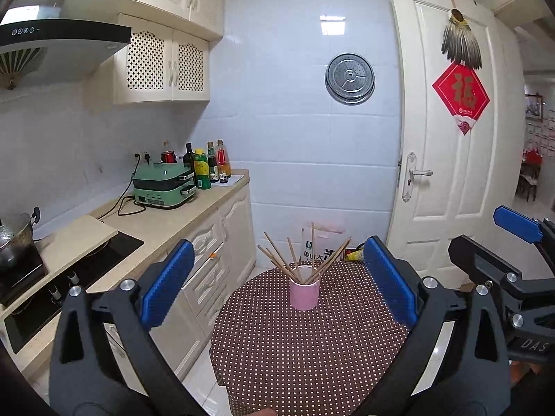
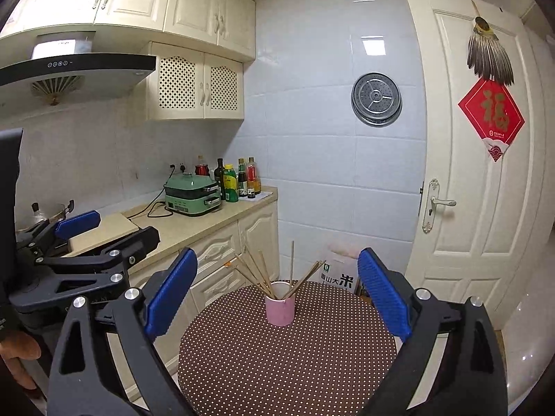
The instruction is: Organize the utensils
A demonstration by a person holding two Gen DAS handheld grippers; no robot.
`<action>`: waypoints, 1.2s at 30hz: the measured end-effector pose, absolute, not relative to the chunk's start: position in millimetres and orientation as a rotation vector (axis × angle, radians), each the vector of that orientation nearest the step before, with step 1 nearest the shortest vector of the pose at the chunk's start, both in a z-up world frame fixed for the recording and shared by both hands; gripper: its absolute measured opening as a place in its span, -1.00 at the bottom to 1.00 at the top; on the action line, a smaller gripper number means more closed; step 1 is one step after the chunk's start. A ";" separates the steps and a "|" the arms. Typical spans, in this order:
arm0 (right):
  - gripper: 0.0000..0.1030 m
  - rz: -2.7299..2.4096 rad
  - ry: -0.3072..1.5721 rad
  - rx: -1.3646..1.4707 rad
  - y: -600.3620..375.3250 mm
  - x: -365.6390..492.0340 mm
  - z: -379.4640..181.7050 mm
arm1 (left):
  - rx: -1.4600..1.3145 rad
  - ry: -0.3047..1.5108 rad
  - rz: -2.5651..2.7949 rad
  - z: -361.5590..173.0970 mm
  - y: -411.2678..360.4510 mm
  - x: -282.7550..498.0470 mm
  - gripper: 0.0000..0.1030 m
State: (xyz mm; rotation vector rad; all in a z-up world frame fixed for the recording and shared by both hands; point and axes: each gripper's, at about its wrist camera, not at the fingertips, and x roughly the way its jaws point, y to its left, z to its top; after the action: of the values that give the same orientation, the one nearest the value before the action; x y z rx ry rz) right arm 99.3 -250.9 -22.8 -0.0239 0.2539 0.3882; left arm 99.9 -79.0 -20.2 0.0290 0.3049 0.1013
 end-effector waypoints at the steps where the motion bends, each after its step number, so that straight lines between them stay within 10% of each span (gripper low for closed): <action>1: 0.75 0.390 0.252 -0.024 -251.3 98.7 -23.3 | 0.031 0.299 0.104 -19.6 -79.0 98.8 0.86; 36: 0.79 0.401 0.252 -0.014 -260.2 105.9 -22.0 | 0.053 0.285 0.119 -17.7 -88.9 104.3 0.87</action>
State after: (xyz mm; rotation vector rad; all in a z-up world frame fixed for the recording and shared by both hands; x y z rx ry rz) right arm 105.9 -260.2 -22.0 -0.0137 0.2523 0.4010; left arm 104.3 -88.9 -17.7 0.0527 0.2846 0.1188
